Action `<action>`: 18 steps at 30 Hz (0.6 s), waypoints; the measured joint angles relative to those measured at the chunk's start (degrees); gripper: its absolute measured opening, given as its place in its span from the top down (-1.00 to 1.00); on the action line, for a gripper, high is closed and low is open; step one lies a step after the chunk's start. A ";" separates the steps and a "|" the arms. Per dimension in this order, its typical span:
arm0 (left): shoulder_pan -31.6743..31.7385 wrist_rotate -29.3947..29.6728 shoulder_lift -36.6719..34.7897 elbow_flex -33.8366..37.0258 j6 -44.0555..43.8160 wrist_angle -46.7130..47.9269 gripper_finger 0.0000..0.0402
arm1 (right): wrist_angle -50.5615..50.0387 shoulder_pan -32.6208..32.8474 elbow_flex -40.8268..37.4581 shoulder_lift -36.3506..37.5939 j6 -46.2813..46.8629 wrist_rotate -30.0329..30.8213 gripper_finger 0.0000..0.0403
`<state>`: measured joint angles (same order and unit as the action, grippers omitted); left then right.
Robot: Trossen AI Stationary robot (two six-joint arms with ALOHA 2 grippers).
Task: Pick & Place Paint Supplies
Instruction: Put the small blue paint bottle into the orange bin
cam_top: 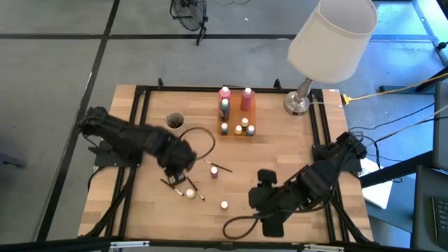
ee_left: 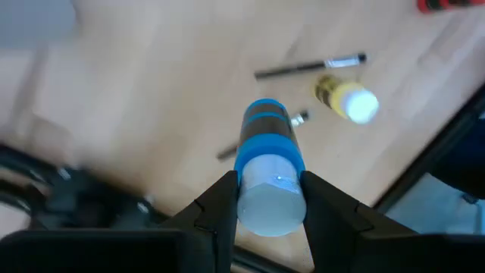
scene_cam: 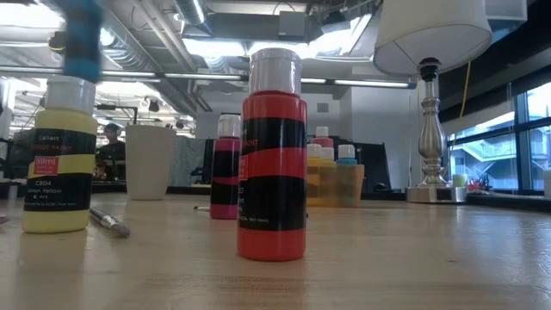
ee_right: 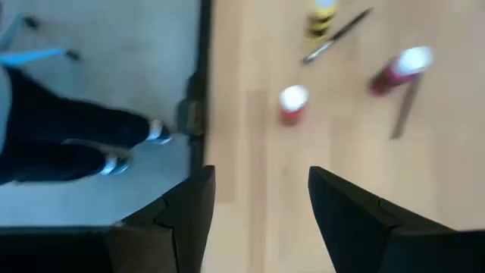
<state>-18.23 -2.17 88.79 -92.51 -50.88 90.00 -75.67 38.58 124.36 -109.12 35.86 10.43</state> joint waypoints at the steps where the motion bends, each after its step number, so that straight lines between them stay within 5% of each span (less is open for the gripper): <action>1: 1.91 0.06 0.00 -0.01 2.79 -0.02 0.42 | -0.46 -0.10 0.06 0.29 0.09 1.50 -0.08; 18: 27.96 8.51 -0.24 -0.76 49.60 0.15 0.42 | -6.48 -2.67 0.05 2.84 13.40 13.32 -0.08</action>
<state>9.73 6.34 88.55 -93.27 -1.28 90.15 -82.15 35.91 124.41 -106.28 49.26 23.75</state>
